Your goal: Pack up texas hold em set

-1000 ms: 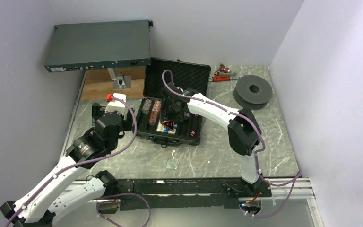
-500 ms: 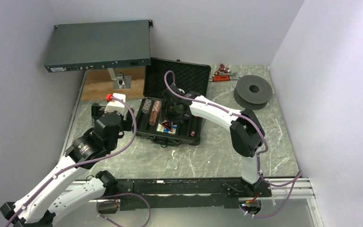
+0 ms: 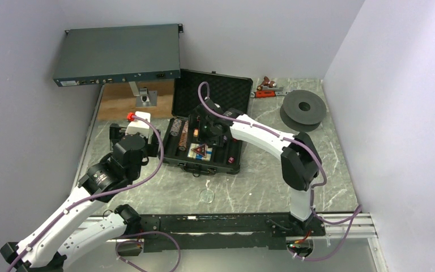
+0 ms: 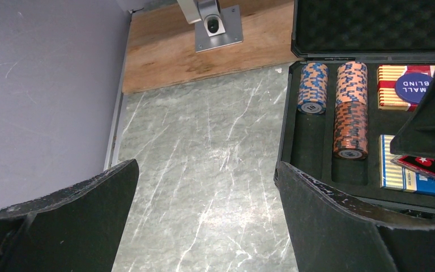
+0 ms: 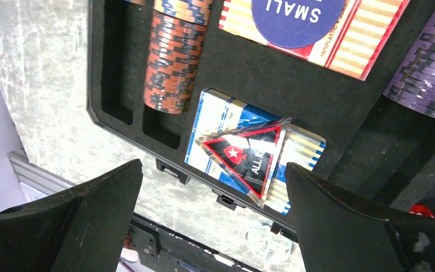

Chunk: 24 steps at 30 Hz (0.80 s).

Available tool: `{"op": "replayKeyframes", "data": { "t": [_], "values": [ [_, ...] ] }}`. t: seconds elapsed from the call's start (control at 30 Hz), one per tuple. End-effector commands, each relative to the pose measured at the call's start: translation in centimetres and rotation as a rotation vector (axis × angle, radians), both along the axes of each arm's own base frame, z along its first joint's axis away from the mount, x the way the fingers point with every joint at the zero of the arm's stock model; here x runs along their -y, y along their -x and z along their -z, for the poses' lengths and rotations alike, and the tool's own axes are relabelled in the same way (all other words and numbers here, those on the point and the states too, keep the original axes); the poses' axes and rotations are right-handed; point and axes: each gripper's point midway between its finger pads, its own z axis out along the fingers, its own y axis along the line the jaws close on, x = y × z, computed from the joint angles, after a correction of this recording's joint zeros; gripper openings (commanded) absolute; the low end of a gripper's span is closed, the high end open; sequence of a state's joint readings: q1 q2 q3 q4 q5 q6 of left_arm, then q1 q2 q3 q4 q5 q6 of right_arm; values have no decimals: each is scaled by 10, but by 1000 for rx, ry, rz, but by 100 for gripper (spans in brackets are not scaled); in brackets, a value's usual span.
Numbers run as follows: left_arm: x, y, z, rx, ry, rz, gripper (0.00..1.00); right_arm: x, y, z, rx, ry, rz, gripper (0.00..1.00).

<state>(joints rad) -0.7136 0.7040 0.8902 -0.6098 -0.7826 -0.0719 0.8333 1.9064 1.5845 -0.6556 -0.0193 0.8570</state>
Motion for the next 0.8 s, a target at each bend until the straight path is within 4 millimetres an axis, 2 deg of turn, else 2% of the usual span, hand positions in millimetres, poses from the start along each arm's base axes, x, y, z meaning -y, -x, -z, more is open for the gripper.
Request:
{"op": "replayKeyframes", "data": {
  "t": [0.0, 0.17, 0.33, 0.77],
  "values": [
    [1, -3, -12, 35, 32, -3, 100, -4, -4, -58, 139, -99, -40, 100],
    [1, -4, -12, 34, 31, -3, 100, 6, -5, -88, 254, -134, -46, 100],
    [3, -4, -12, 35, 34, 3, 100, 24, -4, -103, 341, -134, -19, 100],
    [10, -7, -7, 22, 29, 39, 100, 81, 10, -126, 528, -116, 43, 100]
  ]
}}
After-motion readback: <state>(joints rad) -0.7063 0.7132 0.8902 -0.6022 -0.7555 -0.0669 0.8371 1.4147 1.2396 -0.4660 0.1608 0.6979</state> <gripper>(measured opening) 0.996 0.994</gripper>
